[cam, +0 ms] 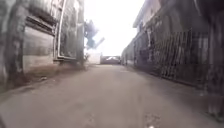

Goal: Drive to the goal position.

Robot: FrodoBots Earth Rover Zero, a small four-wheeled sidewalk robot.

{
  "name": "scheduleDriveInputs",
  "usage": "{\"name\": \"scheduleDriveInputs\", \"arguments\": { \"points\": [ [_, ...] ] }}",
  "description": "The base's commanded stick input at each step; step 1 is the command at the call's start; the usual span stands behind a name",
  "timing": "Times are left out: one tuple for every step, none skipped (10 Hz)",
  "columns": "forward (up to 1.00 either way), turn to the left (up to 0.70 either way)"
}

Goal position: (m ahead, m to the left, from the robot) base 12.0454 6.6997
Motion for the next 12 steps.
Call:
{"name": "scheduleDriveInputs", "arguments": {
  "points": [
    [0.50, 0.00],
    [0.50, 0.00],
    [0.50, 0.00],
    [0.50, 0.00],
    [0.50, 0.00],
    [0.50, 0.00],
    [0.50, 0.00],
    [0.50, 0.00],
    [0.50, 0.00],
    [0.50, 0.00],
    [0.50, 0.00],
    [0.50, 0.00]
  ]
}}
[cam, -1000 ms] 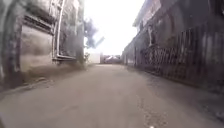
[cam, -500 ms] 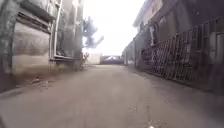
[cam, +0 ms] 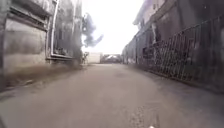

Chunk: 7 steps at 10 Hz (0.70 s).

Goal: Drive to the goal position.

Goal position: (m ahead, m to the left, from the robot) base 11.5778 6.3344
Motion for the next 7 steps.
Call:
{"name": "scheduleDriveInputs", "arguments": {
  "points": [
    [0.50, 0.00],
    [0.50, 0.00],
    [0.50, 0.00],
    [0.50, 0.00],
    [0.50, 0.00],
    [0.50, 0.00],
    [0.50, 0.00]
  ]
}}
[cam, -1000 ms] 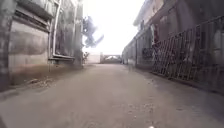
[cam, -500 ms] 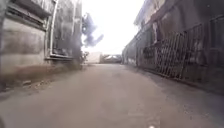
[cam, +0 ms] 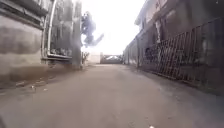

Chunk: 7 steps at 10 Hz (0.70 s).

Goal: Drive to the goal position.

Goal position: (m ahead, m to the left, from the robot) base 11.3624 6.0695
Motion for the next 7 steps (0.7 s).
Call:
{"name": "scheduleDriveInputs", "arguments": {
  "points": [
    [0.50, 0.00],
    [0.50, 0.00],
    [0.50, 0.00],
    [0.50, 0.00],
    [0.50, 0.00],
    [0.50, 0.00],
    [0.50, 0.00]
  ]
}}
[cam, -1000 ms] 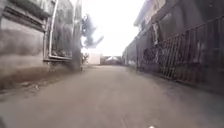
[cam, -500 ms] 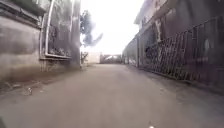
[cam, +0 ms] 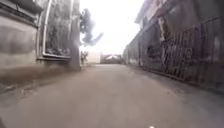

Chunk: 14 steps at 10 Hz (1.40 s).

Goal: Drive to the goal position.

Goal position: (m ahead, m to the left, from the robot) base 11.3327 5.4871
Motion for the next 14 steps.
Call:
{"name": "scheduleDriveInputs", "arguments": {
  "points": [
    [0.50, 0.00],
    [0.50, 0.00],
    [0.50, 0.00],
    [0.50, 0.00],
    [0.50, 0.00],
    [0.50, 0.00],
    [0.50, 0.00],
    [0.50, 0.00],
    [0.50, 0.00],
    [0.50, 0.00],
    [0.50, 0.00],
    [0.50, 0.00],
    [0.50, 0.00],
    [0.50, 0.00]
  ]
}}
